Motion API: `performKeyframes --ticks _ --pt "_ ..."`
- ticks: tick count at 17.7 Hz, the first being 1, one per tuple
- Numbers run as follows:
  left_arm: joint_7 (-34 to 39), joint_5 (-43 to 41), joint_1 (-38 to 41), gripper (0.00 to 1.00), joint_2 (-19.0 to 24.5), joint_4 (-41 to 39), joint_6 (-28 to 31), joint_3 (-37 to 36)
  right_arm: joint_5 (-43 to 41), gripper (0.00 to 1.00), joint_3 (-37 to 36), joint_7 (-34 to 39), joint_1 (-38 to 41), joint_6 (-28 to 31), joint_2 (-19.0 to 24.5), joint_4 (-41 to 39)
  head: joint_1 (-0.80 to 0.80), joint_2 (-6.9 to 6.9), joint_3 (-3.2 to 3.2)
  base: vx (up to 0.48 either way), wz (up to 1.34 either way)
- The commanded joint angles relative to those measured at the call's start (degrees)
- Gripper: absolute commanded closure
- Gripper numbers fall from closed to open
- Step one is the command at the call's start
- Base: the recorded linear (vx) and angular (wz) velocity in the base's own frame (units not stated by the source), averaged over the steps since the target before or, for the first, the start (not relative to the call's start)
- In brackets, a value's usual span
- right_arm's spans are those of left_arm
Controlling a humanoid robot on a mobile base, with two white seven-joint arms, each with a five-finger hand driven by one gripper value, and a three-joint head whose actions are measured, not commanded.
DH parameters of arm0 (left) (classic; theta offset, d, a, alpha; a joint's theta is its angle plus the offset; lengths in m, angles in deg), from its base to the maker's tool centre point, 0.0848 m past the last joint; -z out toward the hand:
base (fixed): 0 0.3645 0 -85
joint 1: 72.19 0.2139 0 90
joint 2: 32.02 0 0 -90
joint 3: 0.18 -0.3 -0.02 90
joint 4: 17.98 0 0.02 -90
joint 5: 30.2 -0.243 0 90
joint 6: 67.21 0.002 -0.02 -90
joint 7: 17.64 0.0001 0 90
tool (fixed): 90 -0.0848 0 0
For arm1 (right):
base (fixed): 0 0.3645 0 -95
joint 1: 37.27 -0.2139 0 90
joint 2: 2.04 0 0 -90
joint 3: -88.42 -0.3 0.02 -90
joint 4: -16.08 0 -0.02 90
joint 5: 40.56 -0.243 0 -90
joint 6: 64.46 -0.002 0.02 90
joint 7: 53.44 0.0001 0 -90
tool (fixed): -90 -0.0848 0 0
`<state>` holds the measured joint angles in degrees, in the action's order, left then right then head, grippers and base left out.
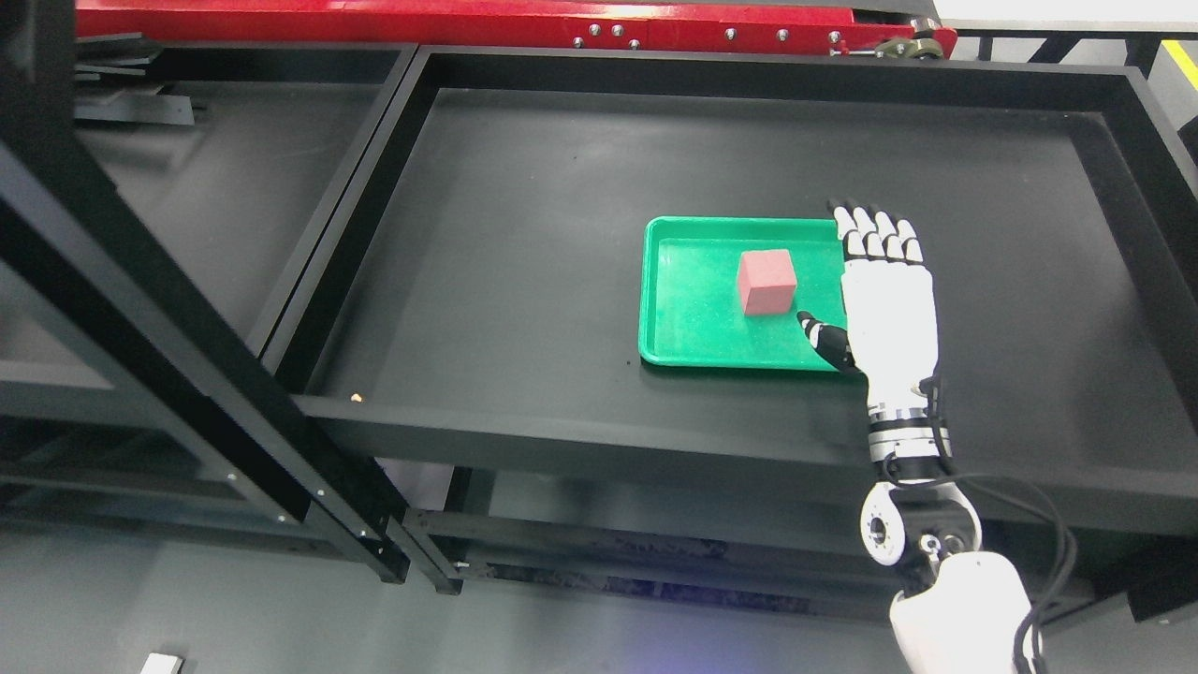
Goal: Pick pink block from left shelf to tray
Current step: 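Lower the right hand beside the pink cube in the green tray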
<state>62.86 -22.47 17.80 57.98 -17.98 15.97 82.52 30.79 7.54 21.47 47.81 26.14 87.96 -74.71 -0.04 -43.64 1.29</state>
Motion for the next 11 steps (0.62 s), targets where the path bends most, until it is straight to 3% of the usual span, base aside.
performKeyframes --ticks 1,11 --pt "0.0 0.0 1.1 0.0 1.0 -1.0 0.0 0.0 -0.9 0.02 0.1 7.9 -1.0 -0.9 -1.0 1.7 0.0 0.0 0.0 0.2 -0.06" --pt "0.0 0.0 1.1 0.0 1.0 -1.0 0.0 0.0 -1.0 0.02 0.4 19.2 -2.2 -3.1 -1.0 5.9 0.0 0.0 0.0 0.158 -0.02"
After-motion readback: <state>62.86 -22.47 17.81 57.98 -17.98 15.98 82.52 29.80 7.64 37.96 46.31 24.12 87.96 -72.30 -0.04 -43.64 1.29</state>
